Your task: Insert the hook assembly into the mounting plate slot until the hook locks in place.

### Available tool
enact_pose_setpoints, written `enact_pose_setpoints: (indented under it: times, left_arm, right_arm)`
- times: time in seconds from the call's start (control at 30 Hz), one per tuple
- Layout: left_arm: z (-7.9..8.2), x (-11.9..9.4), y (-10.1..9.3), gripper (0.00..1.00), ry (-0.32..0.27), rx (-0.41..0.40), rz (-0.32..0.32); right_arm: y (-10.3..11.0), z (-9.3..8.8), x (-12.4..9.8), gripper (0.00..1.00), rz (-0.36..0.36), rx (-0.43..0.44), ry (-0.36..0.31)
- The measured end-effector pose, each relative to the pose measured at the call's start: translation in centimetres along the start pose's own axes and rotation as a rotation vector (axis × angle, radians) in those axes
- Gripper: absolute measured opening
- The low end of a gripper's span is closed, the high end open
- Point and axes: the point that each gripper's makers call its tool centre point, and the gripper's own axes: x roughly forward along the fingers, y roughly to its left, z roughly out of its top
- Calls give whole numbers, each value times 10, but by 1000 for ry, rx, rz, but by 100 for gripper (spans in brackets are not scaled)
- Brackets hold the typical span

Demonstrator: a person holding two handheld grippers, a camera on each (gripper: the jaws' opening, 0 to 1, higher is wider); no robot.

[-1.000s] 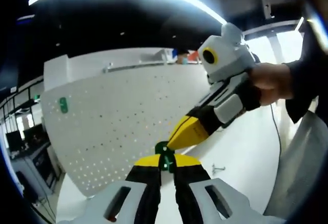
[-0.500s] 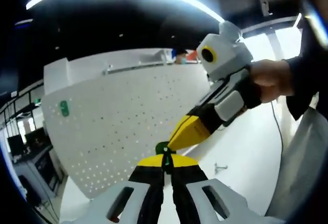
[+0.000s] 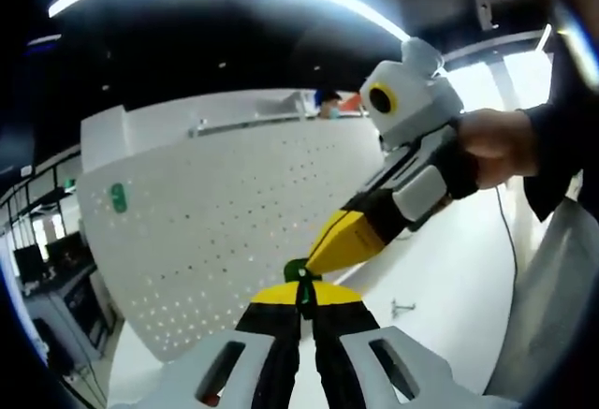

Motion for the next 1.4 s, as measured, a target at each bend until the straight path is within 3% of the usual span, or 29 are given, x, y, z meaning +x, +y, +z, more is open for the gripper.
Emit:
enact_pose_setpoints:
  times: [0.43,0.83,1.4]
  left_arm:
    - [0,-1,2,3,-2,-30,6]
    - [-2,0,1,3,2,-50,7]
    - [-2,1,-1,3,4,-54,1]
  right_arm:
    - [-2,1,-2,8,-10,-24,-3]
    - [-6,-3,-10,21,-43,-61,-4]
    - [-10,-9,-30,38,-86,-81,-76]
